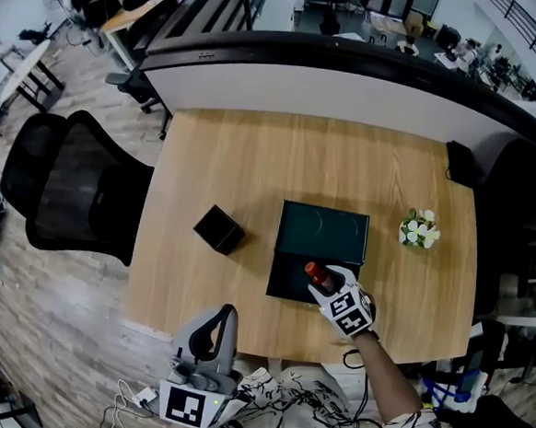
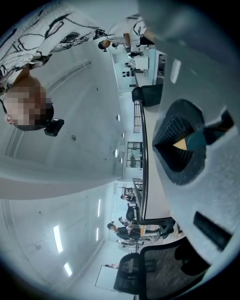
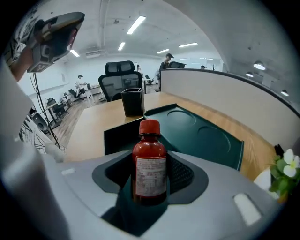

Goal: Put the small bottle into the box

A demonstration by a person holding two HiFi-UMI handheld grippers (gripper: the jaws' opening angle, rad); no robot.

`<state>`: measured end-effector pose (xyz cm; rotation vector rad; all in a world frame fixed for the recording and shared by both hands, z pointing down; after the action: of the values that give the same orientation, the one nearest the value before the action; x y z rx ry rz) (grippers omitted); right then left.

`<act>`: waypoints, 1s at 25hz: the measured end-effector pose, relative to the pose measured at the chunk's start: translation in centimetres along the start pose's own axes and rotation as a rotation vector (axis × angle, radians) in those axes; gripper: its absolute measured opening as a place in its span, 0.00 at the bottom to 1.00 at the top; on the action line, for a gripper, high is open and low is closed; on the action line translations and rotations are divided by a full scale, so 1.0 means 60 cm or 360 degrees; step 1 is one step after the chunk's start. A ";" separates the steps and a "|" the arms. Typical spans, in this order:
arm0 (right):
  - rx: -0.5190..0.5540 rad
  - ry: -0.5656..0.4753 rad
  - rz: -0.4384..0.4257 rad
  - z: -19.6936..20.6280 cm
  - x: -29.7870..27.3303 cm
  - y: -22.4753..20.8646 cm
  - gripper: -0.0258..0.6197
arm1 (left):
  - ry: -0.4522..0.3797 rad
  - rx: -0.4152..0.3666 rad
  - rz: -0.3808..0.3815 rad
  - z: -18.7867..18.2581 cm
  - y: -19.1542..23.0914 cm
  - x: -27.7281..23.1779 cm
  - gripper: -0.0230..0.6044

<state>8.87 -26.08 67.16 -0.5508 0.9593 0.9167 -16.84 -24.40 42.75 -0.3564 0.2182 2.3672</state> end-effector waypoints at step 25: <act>0.0087 0.0271 -0.0127 -0.009 -0.085 0.004 0.49 | 0.0055 0.0023 0.0051 0.007 -0.002 -0.021 0.04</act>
<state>7.06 -28.48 71.36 -0.6234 1.1047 0.7787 -15.93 -25.00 43.56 -0.3898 0.2593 2.3914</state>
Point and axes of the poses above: the fingertips, and each gripper's own axes: x backward along the fingers, y to its left, z out of its underside, the point moved 9 cm from there along x, backward along the fingers, and after that the axes turned 14 degrees about y, right-handed, at the moved point
